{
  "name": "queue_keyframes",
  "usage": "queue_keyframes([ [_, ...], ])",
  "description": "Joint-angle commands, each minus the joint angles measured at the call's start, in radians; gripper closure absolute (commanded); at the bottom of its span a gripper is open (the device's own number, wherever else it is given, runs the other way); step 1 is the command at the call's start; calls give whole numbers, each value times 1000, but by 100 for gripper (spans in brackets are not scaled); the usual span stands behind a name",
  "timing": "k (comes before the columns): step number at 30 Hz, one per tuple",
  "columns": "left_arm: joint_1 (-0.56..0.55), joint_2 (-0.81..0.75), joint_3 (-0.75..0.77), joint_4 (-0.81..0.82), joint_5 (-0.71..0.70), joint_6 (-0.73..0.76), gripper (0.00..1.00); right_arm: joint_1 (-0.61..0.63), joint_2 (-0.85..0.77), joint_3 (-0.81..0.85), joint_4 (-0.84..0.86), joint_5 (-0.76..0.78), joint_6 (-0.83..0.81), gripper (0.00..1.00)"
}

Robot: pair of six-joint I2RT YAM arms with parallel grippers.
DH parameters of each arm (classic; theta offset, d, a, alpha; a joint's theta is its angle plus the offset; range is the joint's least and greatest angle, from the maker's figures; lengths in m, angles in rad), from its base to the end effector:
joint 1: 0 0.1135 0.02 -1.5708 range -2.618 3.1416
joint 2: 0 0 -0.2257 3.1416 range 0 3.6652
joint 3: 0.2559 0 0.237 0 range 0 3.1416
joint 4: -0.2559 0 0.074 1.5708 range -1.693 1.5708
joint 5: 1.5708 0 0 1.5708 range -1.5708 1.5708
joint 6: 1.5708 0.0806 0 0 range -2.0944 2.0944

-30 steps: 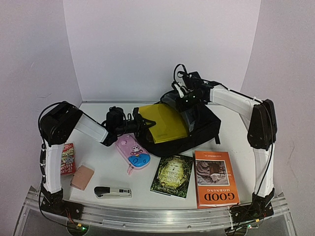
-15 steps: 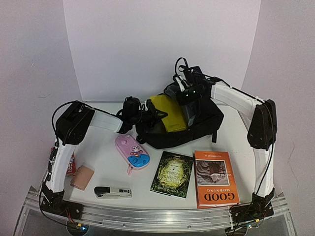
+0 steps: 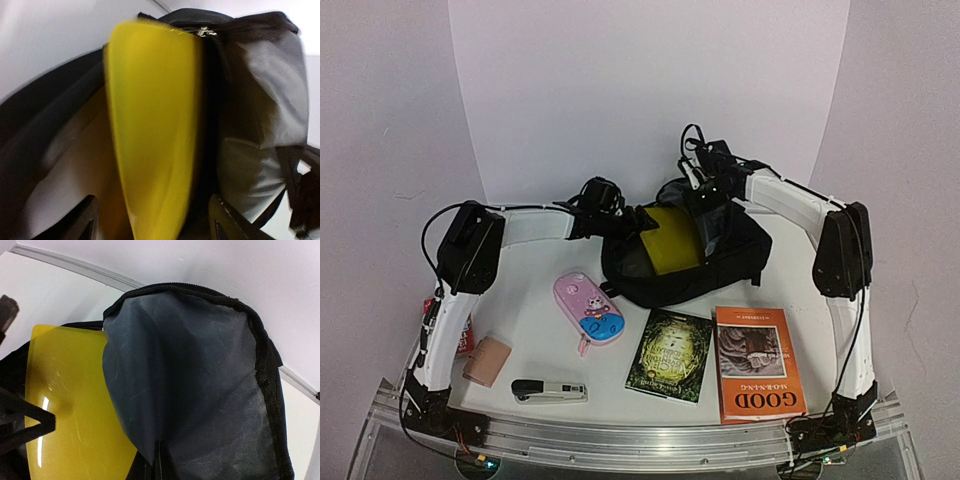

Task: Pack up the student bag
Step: Place the files in the student bag.

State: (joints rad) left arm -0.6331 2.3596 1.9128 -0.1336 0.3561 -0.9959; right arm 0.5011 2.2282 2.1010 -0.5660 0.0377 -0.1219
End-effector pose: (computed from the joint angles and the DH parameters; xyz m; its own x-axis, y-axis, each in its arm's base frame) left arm 0.4170 -0.3409 0.1456 -0.9030 -0.3130 -0.2943 0.0583 0.5894 -0.8058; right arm 0.4504 0.2432 0.2238 -0.5010 -0.4130 -0.7606 -0.5194 0.8464 -0.1174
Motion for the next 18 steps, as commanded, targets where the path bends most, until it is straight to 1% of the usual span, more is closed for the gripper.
queue_keyframes([
  [1,2,-39,121,-282,-146,146,2,-50,-10,41,81,32,0,100],
  [4,3,-47,153,-346,-220,192,0,-54,-20,15,87,-7,-2,100],
  [7,0,-76,146,-352,-267,259,0,-54,-26,-14,88,-61,2,100],
  [9,-6,-98,148,-367,-313,314,0,-55,-27,-32,88,-64,-1,100],
  [12,-1,-107,181,-434,-376,396,1,-54,-22,-55,88,-52,-11,100],
  [14,14,-88,218,-472,-366,435,7,-54,-24,-62,87,-58,-9,100],
  [16,35,-56,256,-509,-323,452,14,-54,-28,-60,87,-66,-2,100],
  [18,49,-39,261,-497,-281,483,20,-54,-33,-54,86,-71,5,99],
])
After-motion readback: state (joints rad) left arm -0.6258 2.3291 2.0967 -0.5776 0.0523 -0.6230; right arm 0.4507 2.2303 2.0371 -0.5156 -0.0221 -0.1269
